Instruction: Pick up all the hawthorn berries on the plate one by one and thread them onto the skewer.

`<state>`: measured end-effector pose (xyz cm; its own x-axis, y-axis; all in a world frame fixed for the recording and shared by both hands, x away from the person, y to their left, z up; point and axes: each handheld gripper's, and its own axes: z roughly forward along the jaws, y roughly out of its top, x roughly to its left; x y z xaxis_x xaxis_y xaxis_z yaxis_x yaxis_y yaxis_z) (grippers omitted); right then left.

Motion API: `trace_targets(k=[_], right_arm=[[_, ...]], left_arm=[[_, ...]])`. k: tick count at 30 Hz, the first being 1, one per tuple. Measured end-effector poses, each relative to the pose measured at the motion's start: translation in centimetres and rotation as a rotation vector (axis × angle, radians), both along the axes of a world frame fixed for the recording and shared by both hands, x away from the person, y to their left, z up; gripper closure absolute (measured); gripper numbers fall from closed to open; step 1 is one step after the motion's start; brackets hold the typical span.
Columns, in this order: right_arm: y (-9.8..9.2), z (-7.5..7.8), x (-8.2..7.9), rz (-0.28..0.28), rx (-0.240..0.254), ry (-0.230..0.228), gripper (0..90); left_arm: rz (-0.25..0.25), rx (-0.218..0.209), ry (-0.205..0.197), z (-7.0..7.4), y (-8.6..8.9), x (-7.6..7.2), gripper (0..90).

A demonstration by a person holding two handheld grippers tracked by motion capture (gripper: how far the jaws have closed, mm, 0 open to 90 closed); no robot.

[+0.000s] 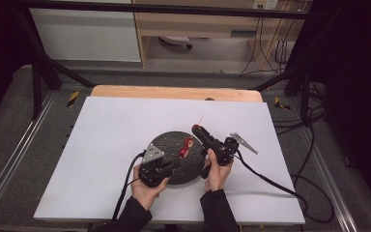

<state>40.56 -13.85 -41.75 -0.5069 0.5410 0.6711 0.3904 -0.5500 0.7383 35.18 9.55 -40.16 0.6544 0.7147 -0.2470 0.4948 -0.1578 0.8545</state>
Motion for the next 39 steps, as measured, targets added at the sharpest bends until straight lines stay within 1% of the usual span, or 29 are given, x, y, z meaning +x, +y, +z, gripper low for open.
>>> trace_targets(k=[1,5,8,10,13,16,18,21,22,25,26,29,31,33,35,37,39], right_arm=[[0.0,0.0,-0.1,0.008,-0.005,0.005,63.8],[0.2,-0.2,-0.4,0.015,-0.018,0.003,63.8],[0.3,-0.3,-0.5,0.020,-0.025,0.003,63.8],[0.3,-0.3,-0.5,0.026,-0.033,0.007,63.5],[0.1,-0.2,-0.5,0.035,-0.063,0.013,62.3],[-0.3,0.2,-0.5,0.032,-0.104,0.001,56.1],[-0.7,0.6,-0.6,0.042,-0.131,-0.002,51.6],[-1.4,1.2,-0.6,0.060,-0.194,-0.002,44.4],[-1.7,1.3,-0.6,0.069,-0.222,0.007,41.3],[-2.3,1.5,-0.5,0.107,-0.302,0.016,31.4],[-2.5,1.6,-0.5,0.119,-0.333,0.025,27.9],[-3.1,1.5,-0.5,0.155,-0.418,0.040,20.9],[-3.4,1.5,-0.5,0.172,-0.461,0.052,16.1],[-3.7,1.3,-0.5,0.204,-0.511,0.066,12.6],[-4.1,1.2,-0.6,0.227,-0.575,0.080,9.6],[-4.6,0.9,-0.8,0.240,-0.617,0.081,6.4],[-5.1,0.7,-1.0,0.255,-0.652,0.082,5.2]], left_arm=[[0.001,0.003,-0.002,0.0,-0.1,0.1,88.2],[-0.007,0.009,-0.003,0.1,-0.1,0.4,88.2],[-0.011,0.020,-0.006,0.0,0.0,0.4,88.2],[-0.009,0.019,-0.011,-0.1,0.1,0.4,88.3],[-0.015,0.017,-0.011,-0.2,0.2,0.3,88.3],[-0.020,0.024,-0.016,-0.1,0.5,0.2,88.3],[-0.021,0.028,-0.020,-0.1,0.9,0.1,88.3],[-0.022,0.038,-0.023,-0.1,1.4,0.1,88.3],[-0.024,0.041,-0.023,-0.2,1.6,0.0,88.3],[-0.033,0.057,-0.025,-0.3,2.1,0.0,88.3],[-0.039,0.069,-0.027,-0.3,2.2,-0.1,88.2],[-0.050,0.095,-0.036,-0.3,2.8,-0.2,88.3],[-0.053,0.109,-0.036,-0.2,3.3,-0.2,88.3],[-0.059,0.119,-0.033,-0.1,3.7,-0.2,88.3],[-0.063,0.128,-0.033,0.1,4.1,-0.1,88.2],[-0.066,0.138,-0.028,0.4,4.5,0.0,88.2],[-0.069,0.141,-0.023,0.6,4.8,0.2,88.2]])
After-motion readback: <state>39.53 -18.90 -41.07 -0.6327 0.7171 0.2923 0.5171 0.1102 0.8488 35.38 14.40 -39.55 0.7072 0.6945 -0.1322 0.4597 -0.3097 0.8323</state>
